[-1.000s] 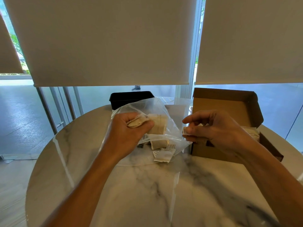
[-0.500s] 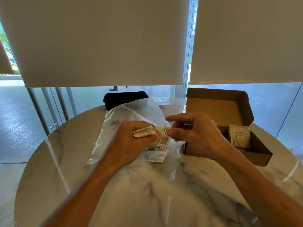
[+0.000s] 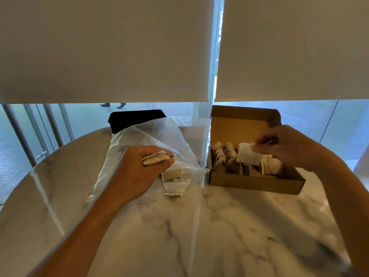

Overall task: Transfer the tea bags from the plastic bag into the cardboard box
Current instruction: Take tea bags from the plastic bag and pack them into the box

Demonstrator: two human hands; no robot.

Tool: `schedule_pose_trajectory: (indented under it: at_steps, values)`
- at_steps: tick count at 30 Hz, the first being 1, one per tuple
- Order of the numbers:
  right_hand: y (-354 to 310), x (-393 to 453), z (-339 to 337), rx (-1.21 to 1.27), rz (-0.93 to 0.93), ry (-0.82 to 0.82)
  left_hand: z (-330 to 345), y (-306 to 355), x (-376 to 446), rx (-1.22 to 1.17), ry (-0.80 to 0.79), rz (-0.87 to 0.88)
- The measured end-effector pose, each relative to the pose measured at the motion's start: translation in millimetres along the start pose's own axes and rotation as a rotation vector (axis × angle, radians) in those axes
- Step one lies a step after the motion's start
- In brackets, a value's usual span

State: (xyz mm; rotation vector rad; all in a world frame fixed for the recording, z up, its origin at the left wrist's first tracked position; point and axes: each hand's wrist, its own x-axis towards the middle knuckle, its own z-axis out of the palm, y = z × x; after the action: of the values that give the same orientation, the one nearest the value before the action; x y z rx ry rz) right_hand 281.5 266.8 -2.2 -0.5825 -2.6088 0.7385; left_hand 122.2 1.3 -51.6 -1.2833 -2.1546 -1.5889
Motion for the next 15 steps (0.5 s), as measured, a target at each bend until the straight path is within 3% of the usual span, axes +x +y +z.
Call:
schedule_pose_trajectory:
  at_steps: [6, 15]
  values:
    - [61, 10, -18, -0.218, 0.156, -0.041, 2, -2, 0, 0.018, -0.007, -0.003]
    - [89, 20, 4, -0.338, 0.096, 0.104, 1, -8, 0, 0.040, -0.007, -0.015]
